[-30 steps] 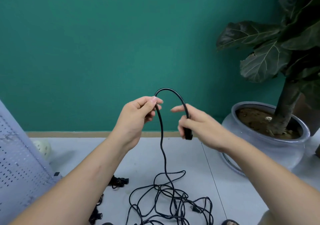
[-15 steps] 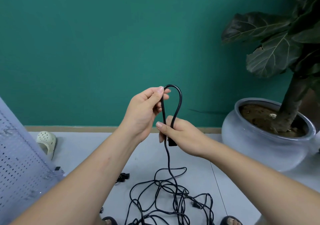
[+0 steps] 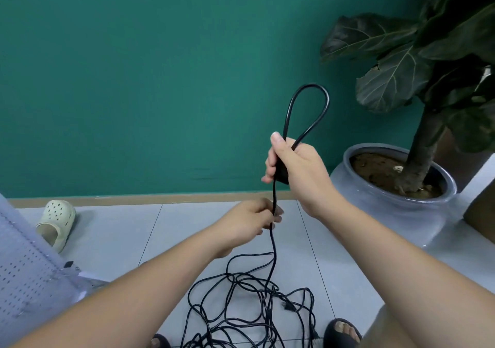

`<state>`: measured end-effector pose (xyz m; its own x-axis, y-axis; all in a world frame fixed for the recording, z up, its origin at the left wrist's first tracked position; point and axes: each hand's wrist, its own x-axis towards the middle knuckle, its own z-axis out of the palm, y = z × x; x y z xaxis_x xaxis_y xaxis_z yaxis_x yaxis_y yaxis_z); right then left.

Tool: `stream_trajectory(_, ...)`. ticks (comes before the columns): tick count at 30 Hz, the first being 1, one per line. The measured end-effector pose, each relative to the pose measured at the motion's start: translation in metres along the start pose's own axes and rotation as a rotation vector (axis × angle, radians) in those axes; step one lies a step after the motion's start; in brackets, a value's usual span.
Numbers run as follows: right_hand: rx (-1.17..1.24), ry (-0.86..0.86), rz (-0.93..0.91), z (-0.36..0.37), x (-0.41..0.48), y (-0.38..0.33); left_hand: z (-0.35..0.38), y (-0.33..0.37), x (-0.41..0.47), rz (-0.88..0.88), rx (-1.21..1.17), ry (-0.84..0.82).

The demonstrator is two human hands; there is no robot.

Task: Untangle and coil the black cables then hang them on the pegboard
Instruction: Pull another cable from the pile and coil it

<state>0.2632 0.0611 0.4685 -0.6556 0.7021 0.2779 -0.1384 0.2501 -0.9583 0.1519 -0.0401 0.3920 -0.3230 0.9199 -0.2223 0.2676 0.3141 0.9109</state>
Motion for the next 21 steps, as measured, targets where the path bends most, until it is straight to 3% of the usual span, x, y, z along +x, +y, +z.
stream_trajectory(6, -0.014, 0.146, -0.037, -0.010, 0.001, -0.004, 0.039, -0.022, -0.003, -0.099, 0.080, -0.125)
stream_trajectory(13, -0.318, 0.262, -0.101, -0.024, 0.010, 0.012, 0.041, -0.020, -0.009, -0.016, 0.242, -0.141)
stream_trajectory(18, -0.598, 0.308, -0.112, -0.040, 0.022, 0.030, 0.034, -0.002, -0.025, 0.112, 0.450, -0.065)
stream_trajectory(21, -0.692, 0.250, -0.096, -0.045, 0.025, 0.037, 0.021, 0.014, -0.037, 0.191, 0.506, 0.040)
